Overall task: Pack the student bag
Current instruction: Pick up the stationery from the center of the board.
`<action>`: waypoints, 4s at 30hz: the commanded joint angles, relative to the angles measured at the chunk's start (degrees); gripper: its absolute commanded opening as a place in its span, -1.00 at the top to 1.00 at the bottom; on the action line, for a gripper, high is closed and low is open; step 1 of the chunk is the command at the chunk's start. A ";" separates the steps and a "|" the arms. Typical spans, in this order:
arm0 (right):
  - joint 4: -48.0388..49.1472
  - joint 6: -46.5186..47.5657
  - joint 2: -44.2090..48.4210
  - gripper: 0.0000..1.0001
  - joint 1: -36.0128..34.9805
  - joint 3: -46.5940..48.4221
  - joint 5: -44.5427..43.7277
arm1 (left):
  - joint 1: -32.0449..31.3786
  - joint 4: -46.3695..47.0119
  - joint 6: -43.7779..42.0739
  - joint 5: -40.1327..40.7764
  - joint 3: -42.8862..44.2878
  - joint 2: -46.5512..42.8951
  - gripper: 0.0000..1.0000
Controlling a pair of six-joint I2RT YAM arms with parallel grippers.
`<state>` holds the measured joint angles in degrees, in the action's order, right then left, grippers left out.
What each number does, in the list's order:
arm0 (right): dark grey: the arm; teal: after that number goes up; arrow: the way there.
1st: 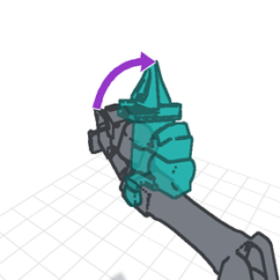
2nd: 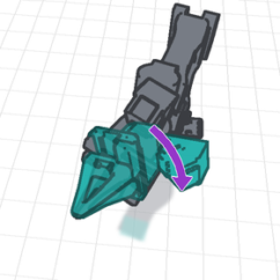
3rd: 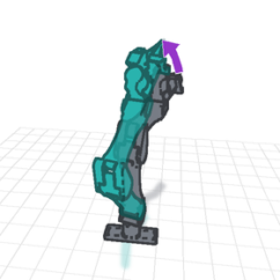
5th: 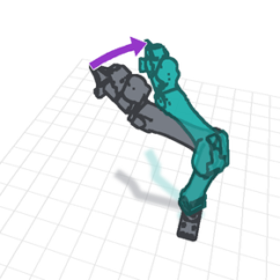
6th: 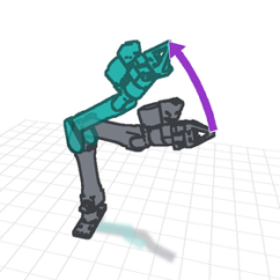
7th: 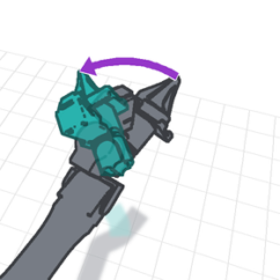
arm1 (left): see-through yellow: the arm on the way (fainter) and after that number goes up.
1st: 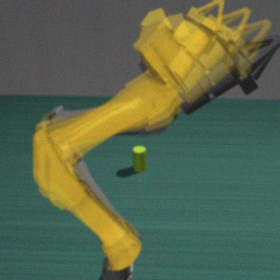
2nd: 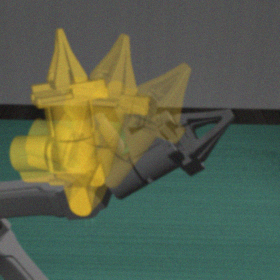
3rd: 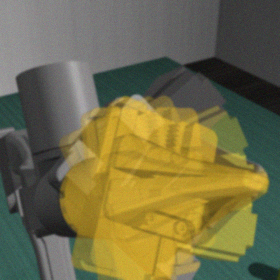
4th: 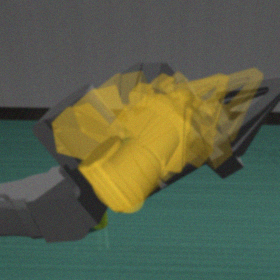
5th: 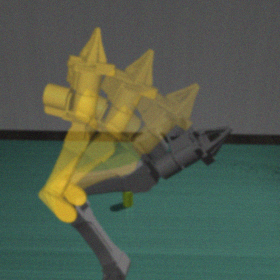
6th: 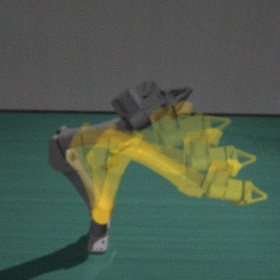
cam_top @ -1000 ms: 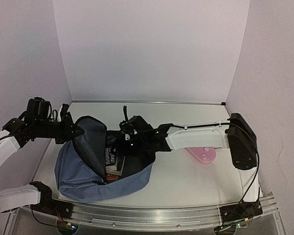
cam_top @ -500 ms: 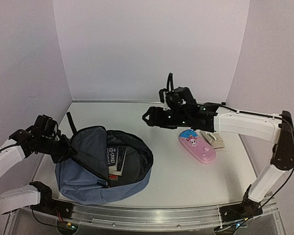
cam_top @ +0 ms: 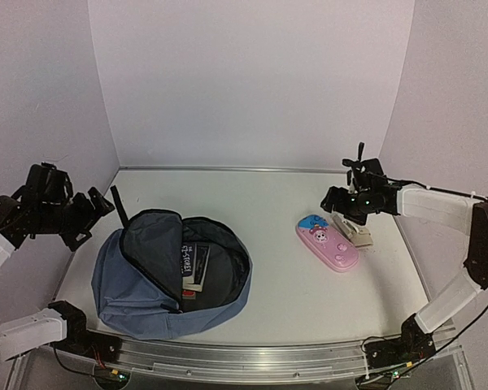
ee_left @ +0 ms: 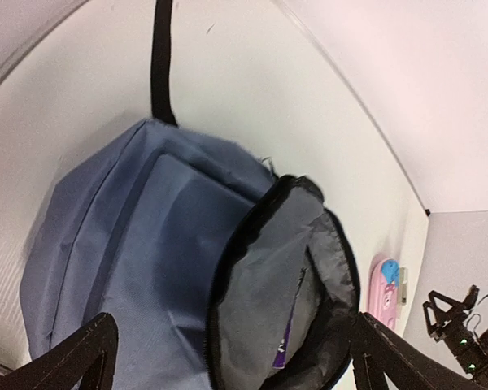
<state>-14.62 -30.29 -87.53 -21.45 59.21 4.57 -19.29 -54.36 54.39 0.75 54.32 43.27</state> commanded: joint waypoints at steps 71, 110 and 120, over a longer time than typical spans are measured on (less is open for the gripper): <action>20.54 -3.03 -5.23 -0.77 2.20 -19.80 32.94 | -38.89 39.70 4.54 -20.53 43.45 82.50 -0.96; 31.58 -8.85 -5.90 0.52 2.13 -20.71 42.73 | -37.43 44.13 3.67 -23.09 45.91 89.70 0.20; 30.72 -9.34 -0.27 0.76 2.15 -19.36 41.18 | -35.29 42.53 -5.31 -17.97 40.97 77.69 -0.30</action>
<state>12.60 -39.26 -92.93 -18.90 37.39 43.34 -55.67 -11.55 55.45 -21.45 96.25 130.53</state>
